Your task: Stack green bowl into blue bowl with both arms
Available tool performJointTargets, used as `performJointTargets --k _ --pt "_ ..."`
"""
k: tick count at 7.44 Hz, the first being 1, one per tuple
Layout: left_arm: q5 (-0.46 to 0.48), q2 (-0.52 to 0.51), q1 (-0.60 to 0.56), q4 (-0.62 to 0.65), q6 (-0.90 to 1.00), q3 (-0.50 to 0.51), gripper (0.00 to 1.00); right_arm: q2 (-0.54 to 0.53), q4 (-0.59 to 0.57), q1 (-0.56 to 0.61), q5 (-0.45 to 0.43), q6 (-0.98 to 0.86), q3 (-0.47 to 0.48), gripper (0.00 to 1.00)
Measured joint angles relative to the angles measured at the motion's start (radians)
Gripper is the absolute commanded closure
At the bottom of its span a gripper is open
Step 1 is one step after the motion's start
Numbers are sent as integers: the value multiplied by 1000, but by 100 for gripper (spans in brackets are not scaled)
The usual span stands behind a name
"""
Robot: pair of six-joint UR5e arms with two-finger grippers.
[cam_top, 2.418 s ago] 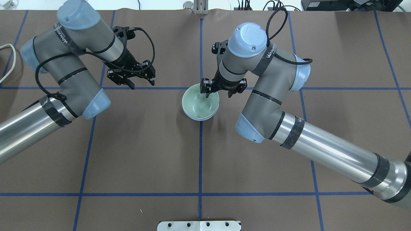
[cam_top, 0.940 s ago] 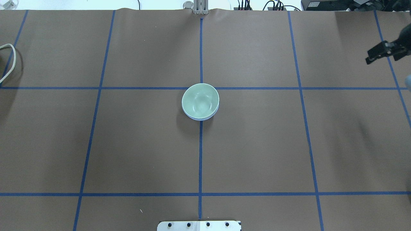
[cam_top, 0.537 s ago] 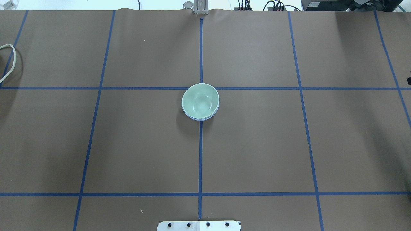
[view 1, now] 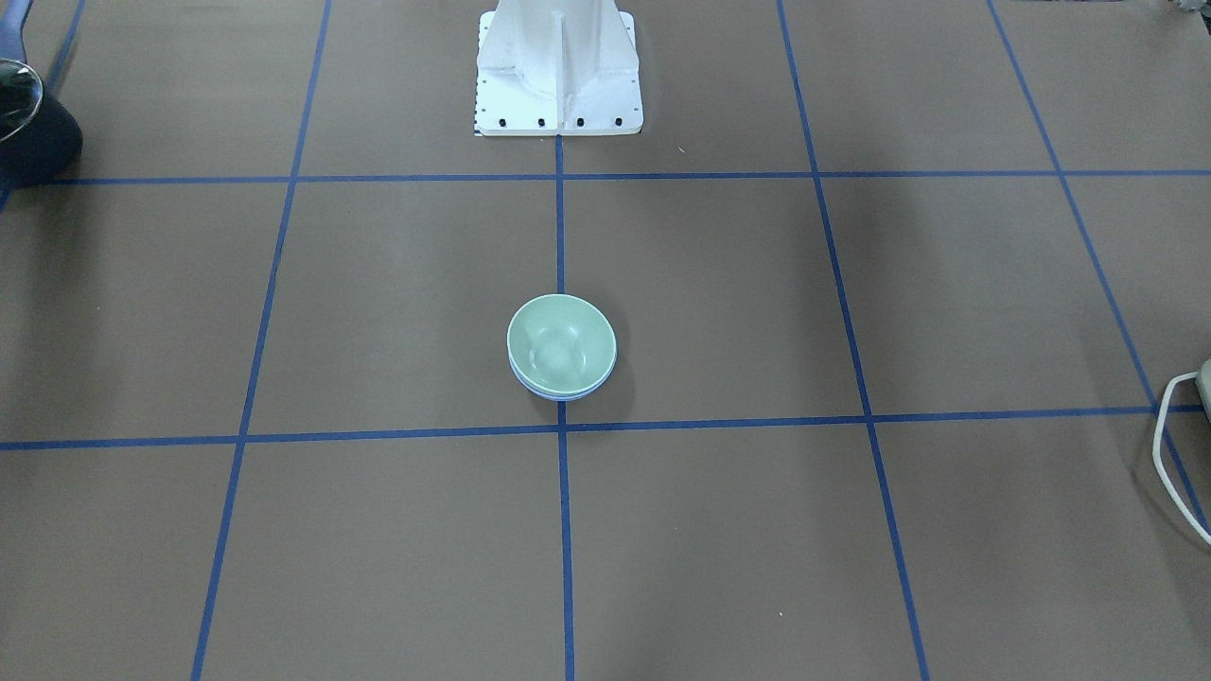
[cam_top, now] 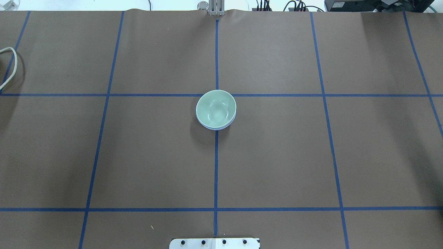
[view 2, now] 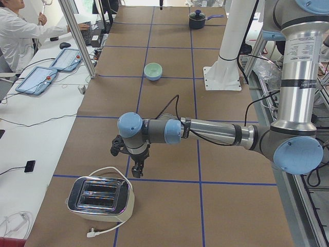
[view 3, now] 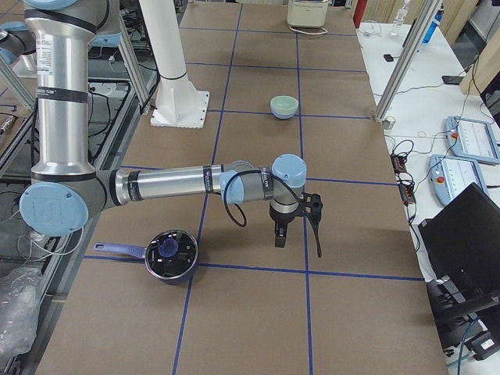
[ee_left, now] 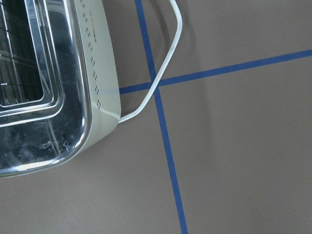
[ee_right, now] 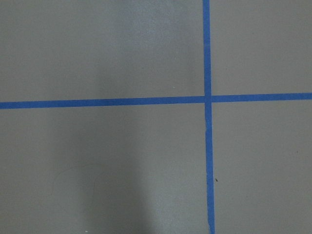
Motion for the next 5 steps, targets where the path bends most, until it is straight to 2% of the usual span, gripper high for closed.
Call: performJointTargets --k 5 --pt "-1 6 -1 0 -1 10 2 -3 6 0 1 -1 2 0"
